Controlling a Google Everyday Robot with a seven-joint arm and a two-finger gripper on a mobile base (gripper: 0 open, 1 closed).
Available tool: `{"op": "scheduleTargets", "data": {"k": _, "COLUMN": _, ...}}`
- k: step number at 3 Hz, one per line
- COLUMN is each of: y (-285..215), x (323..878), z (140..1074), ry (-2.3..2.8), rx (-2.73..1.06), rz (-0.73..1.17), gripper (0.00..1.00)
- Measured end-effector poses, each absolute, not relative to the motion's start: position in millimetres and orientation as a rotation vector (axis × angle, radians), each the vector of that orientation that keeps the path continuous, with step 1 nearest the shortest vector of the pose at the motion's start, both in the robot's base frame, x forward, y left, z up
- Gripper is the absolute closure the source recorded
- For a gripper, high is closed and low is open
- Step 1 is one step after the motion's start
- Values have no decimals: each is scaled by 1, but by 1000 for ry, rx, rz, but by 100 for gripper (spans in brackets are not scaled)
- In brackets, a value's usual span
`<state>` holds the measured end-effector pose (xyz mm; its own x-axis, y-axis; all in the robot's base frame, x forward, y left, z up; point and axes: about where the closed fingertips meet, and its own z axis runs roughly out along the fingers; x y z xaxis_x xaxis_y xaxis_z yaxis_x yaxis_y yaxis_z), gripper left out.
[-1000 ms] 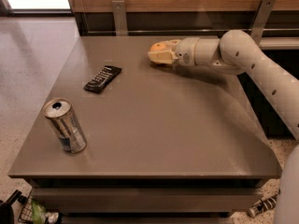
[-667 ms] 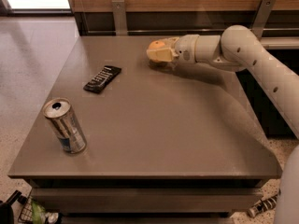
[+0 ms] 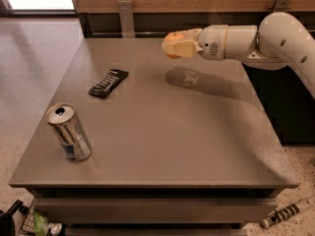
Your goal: Move orange near redbull can
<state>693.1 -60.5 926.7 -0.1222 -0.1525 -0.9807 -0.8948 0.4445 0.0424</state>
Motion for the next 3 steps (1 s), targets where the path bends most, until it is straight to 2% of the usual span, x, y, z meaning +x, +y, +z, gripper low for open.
{"op": "scheduleTargets", "data": {"k": 2, "y": -64, "x": 618, "z": 959, "ry": 1530, "rx": -924, "rz": 873, "gripper": 100}}
{"op": "scheduleTargets", "data": {"k": 3, "y": -36, "x": 549, "z": 937, "ry": 1509, "rx": -946, "rz": 894, "gripper": 100}}
